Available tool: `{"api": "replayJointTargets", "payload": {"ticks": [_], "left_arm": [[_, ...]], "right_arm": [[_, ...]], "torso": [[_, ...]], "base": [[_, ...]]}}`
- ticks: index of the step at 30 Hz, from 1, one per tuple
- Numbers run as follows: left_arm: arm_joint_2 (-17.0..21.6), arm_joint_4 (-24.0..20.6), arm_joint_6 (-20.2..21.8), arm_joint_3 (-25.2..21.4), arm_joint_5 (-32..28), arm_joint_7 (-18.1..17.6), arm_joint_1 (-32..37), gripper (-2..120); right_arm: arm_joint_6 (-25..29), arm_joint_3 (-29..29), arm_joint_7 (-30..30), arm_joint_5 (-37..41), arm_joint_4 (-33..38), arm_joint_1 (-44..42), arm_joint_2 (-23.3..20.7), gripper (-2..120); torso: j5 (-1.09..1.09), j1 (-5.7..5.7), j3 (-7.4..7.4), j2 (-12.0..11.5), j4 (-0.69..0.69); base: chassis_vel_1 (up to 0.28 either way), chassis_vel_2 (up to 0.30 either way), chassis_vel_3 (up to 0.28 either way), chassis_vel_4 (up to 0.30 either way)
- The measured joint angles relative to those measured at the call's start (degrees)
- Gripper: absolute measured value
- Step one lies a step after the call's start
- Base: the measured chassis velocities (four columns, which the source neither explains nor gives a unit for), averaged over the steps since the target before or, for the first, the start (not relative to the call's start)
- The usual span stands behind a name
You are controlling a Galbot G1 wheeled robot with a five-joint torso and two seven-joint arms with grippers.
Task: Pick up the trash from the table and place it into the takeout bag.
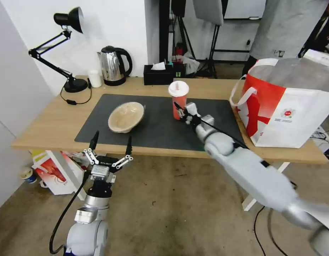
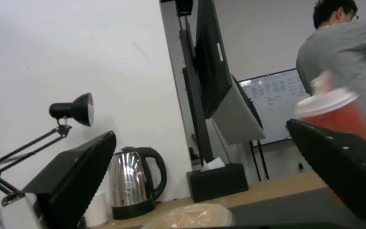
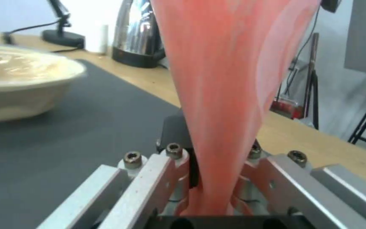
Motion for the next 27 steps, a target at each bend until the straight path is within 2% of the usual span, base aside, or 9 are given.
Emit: {"api": "replayJointTargets", "payload": {"ticks": [2, 4, 7, 8, 11, 12, 18, 24, 27], "left_arm": [[0.02, 0.66, 0.02, 0.45, 0.16, 0.03, -0.59, 100], [-0.01, 0.88, 0.03, 0.71, 0.20, 0.04, -0.83, 100], [-0.17, 1.48, 0.05, 1.72, 0.69, 0.05, -1.47, 100], [-0.17, 1.48, 0.05, 1.72, 0.69, 0.05, -1.47, 100], [-0.27, 1.85, 0.11, 2.45, 1.07, 0.06, -2.06, 100], [-0.27, 1.85, 0.11, 2.45, 1.07, 0.06, -2.06, 100], [-0.22, 2.56, 0.17, 3.19, 1.12, 0.06, -3.05, 100], [-0.01, 3.00, 0.13, 3.39, 0.79, 0.06, -3.20, 100], [0.16, 3.05, 0.09, 3.39, 0.53, 0.06, -3.20, 100]], "right_arm": [[0.02, 2.85, -0.41, -0.34, 5.89, -5.19, -3.99, 6], [0.08, 4.52, -0.58, -0.57, 8.56, -7.95, -5.50, 6], [0.84, 11.84, -1.05, -1.51, 15.76, -17.02, -9.24, 6], [0.84, 11.84, -1.05, -1.51, 15.76, -17.02, -9.24, 6], [1.87, 19.46, -1.58, -2.25, 20.68, -25.35, -11.45, 6], [1.87, 19.46, -1.58, -2.25, 20.68, -25.35, -11.45, 6], [2.87, 31.02, -1.89, -1.42, 27.23, -38.00, -14.25, 6], [3.34, 38.78, -1.71, -0.22, 31.00, -42.80, -14.79, 6], [3.36, 39.98, -1.63, 0.01, 31.70, -43.08, -14.98, 6]], "torso": [[0.00, 0.00, -0.01, 0.00, 0.02], [0.00, 0.00, 0.00, 0.00, 0.01], [-0.01, -0.01, -0.01, 0.01, 0.00], [-0.01, -0.01, -0.01, 0.01, 0.00], [-0.02, -0.01, -0.01, 0.02, 0.02], [-0.02, -0.01, -0.01, 0.02, 0.02], [0.00, -0.01, -0.01, 0.01, 0.01], [-0.01, -0.01, 0.00, 0.02, 0.02], [-0.01, -0.01, 0.00, 0.02, 0.02]], "base": [[0.000, 0.000, 0.000, 0.000], [0.000, 0.000, 0.000, 0.000], [0.000, 0.000, 0.000, 0.000], [0.000, 0.000, 0.000, 0.000], [0.000, 0.000, 0.000, 0.000], [0.000, 0.000, 0.000, 0.000], [0.000, 0.000, 0.000, 0.000], [0.000, 0.000, 0.000, 0.000], [0.000, 0.000, 0.000, 0.000]]}}
